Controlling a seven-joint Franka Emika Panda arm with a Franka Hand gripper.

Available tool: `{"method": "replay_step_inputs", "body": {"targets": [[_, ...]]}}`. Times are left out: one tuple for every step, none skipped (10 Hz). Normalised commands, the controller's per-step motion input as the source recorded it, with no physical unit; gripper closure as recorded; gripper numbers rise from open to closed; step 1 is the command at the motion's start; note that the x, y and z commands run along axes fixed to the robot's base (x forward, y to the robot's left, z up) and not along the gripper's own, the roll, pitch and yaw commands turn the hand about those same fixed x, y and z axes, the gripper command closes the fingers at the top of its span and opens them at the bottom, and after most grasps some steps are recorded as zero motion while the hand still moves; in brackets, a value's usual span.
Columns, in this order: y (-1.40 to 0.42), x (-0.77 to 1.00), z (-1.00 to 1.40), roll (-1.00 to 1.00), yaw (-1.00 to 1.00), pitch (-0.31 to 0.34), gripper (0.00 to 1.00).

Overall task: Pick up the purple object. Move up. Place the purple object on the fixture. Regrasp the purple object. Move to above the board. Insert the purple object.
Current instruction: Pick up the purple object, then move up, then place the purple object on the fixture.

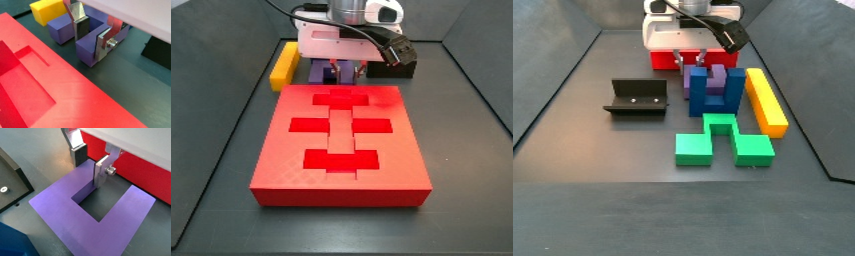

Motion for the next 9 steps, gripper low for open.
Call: {"method": "replay_step_inputs", "body": {"targets": [[0.00, 0.00, 0.00, 0.00, 0.00, 0.000, 1.00], [0.00, 0.00, 0.83, 0.00, 0.00, 0.000, 1.00], [0.00, 0.04, 0.85, 0.00, -0.02, -0.016, 1.00], [0.01, -0.02, 0.53, -0.05, -0.02, 0.014, 1.00], [0.02, 0.00, 0.22, -0.09, -0.02, 0.010, 1.00], [-0.01, 0.00, 0.00, -0.01, 0.00, 0.000, 1.00], [-0.02, 0.00, 0.00, -0.20, 0.00, -0.063, 1.00], [0.00, 0.00, 0.43, -0.78, 0.00, -0.366, 1.00], [0.00, 0.21, 0.45, -1.00, -0.05, -0.386, 1.00]]}}
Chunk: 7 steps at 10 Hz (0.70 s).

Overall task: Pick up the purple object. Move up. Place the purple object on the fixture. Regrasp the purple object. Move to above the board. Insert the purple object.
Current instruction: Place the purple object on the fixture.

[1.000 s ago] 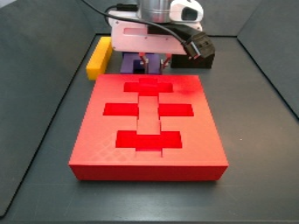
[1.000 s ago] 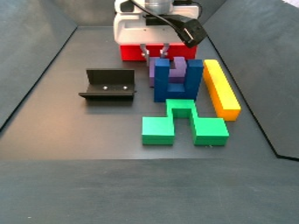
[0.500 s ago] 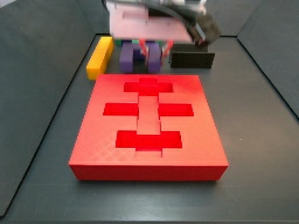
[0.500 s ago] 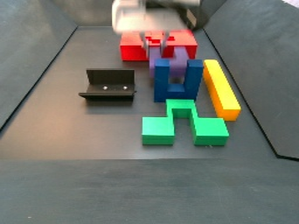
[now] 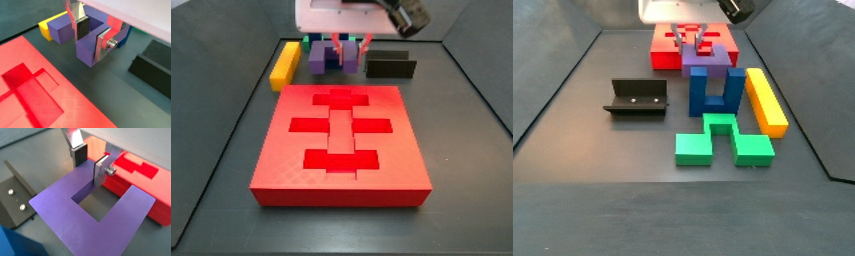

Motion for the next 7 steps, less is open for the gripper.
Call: {"method": "replay_step_inputs", "body": {"targets": [[0.00, 0.32, 0.38, -1.00, -0.11, -0.349, 1.00], [0.00, 0.24, 0.31, -1.00, -0.19, -0.423, 1.00], [0.00, 0.23, 0.28, -1.00, -0.20, -0.449, 1.00], [0.00, 0.28, 0.19, -1.00, -0.22, -0.406, 1.00], [0.00, 0.33, 0.19, -1.00, -0.20, -0.383, 1.00], [-0.01, 0.47, 0.25, -0.94, -0.16, -0.280, 1.00], [0.00, 0.49, 0.25, -0.93, -0.14, -0.263, 1.00]]}}
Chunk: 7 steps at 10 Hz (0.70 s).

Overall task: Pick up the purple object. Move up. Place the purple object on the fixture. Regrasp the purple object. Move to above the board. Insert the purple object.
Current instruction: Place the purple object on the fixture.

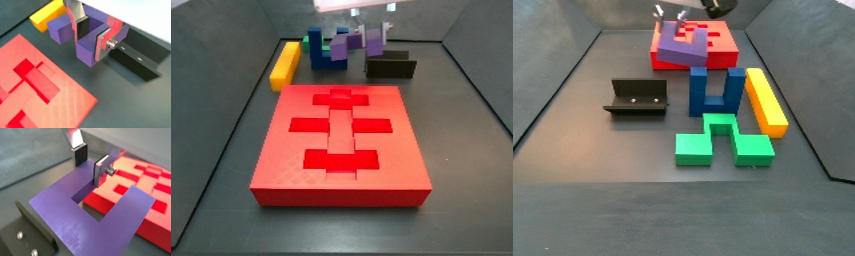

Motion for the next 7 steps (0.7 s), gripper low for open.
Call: {"method": "replay_step_inputs", "body": {"targets": [[-0.07, 0.50, 0.28, -0.77, -0.10, -0.169, 1.00], [-0.09, 0.40, 0.15, -0.52, -0.05, -0.089, 1.00], [-0.07, 0.23, 0.00, -0.43, -0.01, -0.106, 1.00], [-0.10, 0.49, 0.04, -0.52, -0.06, -0.089, 1.00], [-0.01, 0.57, 0.08, -0.59, 0.00, -0.034, 1.00], [-0.04, 0.65, 0.17, -0.50, 0.00, 0.000, 1.00], [-0.05, 0.69, 0.26, -0.32, 0.00, 0.100, 1.00]]}}
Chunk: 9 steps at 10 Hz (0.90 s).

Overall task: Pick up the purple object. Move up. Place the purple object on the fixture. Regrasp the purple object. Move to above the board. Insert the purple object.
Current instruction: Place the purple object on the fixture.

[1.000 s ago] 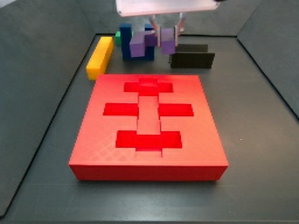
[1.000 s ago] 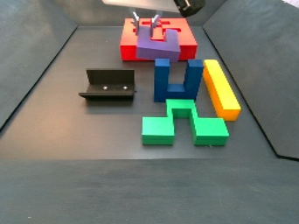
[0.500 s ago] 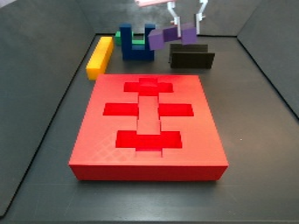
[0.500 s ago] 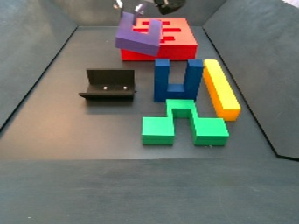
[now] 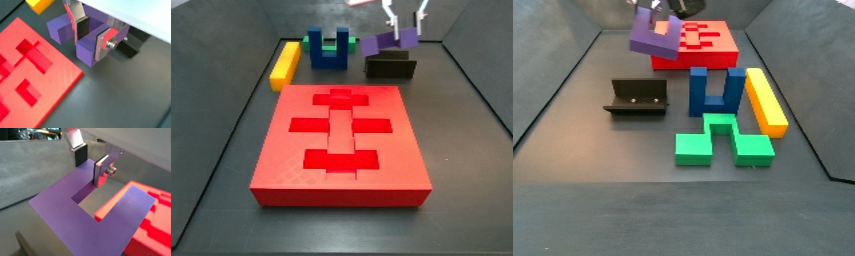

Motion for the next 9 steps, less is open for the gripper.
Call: {"method": "replay_step_inputs", "body": {"targets": [[-0.03, 0.65, 0.28, -0.24, 0.00, 0.151, 1.00], [-0.03, 0.64, 0.31, -0.21, 0.03, 0.180, 1.00], [-0.03, 0.64, 0.27, -0.16, 0.05, 0.211, 1.00], [0.00, 0.67, 0.27, -0.16, 0.04, 0.226, 1.00], [0.00, 0.56, 0.12, -0.31, 0.00, 0.169, 1.00], [0.03, 0.45, 0.00, -0.42, 0.00, 0.014, 1.00], [0.06, 0.13, 0.00, -0.19, 0.00, 0.000, 1.00], [0.00, 0.00, 0.00, 0.00, 0.00, -0.014, 1.00], [0.00, 0.00, 0.00, 0.02, -0.13, 0.000, 1.00]]}}
